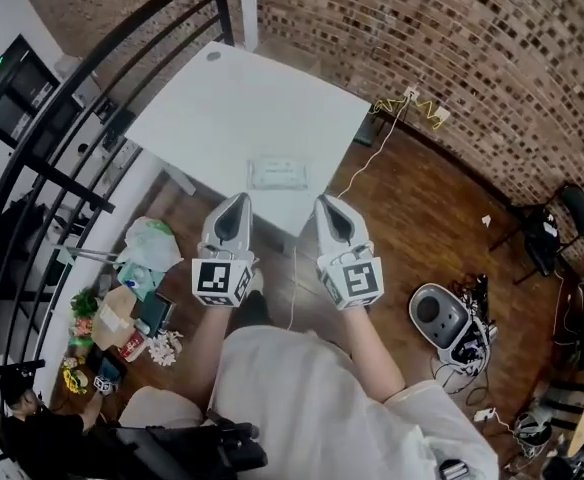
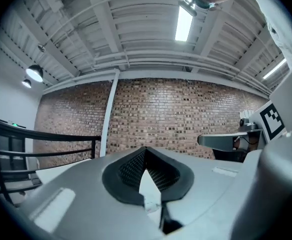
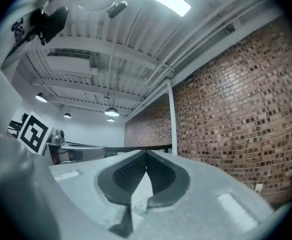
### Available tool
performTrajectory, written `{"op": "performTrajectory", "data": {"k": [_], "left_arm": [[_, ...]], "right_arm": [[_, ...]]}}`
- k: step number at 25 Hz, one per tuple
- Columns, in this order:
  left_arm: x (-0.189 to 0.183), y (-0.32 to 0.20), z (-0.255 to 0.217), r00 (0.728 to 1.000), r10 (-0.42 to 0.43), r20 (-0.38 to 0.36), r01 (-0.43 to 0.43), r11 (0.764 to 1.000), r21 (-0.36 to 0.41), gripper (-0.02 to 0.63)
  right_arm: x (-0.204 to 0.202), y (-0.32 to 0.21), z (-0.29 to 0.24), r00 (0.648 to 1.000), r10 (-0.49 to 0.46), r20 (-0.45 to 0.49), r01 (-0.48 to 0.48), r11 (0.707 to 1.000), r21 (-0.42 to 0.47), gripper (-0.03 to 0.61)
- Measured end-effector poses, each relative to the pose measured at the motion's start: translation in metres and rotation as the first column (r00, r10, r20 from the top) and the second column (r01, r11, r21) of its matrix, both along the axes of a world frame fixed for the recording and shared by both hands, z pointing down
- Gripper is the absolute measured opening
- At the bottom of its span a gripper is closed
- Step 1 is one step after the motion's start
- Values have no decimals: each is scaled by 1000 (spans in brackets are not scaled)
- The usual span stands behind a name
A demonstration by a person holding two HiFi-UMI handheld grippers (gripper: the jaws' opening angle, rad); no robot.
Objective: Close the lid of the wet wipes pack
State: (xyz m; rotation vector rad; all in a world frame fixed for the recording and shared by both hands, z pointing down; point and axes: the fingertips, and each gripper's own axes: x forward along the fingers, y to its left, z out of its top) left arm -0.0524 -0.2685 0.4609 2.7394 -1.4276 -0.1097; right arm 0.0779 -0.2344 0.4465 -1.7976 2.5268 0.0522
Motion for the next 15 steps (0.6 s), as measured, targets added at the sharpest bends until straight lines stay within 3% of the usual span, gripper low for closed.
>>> {"op": "performTrajectory", "data": {"k": [4, 7, 10, 15], "left_arm": [[19, 80, 15, 998, -40, -42, 36, 996, -84, 15], [55, 126, 20, 999, -28, -17, 26, 994, -109, 15], [64, 148, 9, 999, -29, 19, 30, 996, -86, 15], [29, 149, -15, 997, -68, 23, 69, 997, -20, 15]], "right_arm": [[3, 72, 32, 996, -76, 56, 82, 990, -113, -11], [11, 101, 54, 986, -134, 103, 150, 973, -173, -11], [8, 124, 41, 984, -164, 72, 173, 975, -138, -13], [-11, 134, 21, 988, -151, 4, 151, 984, -92, -14]]}}
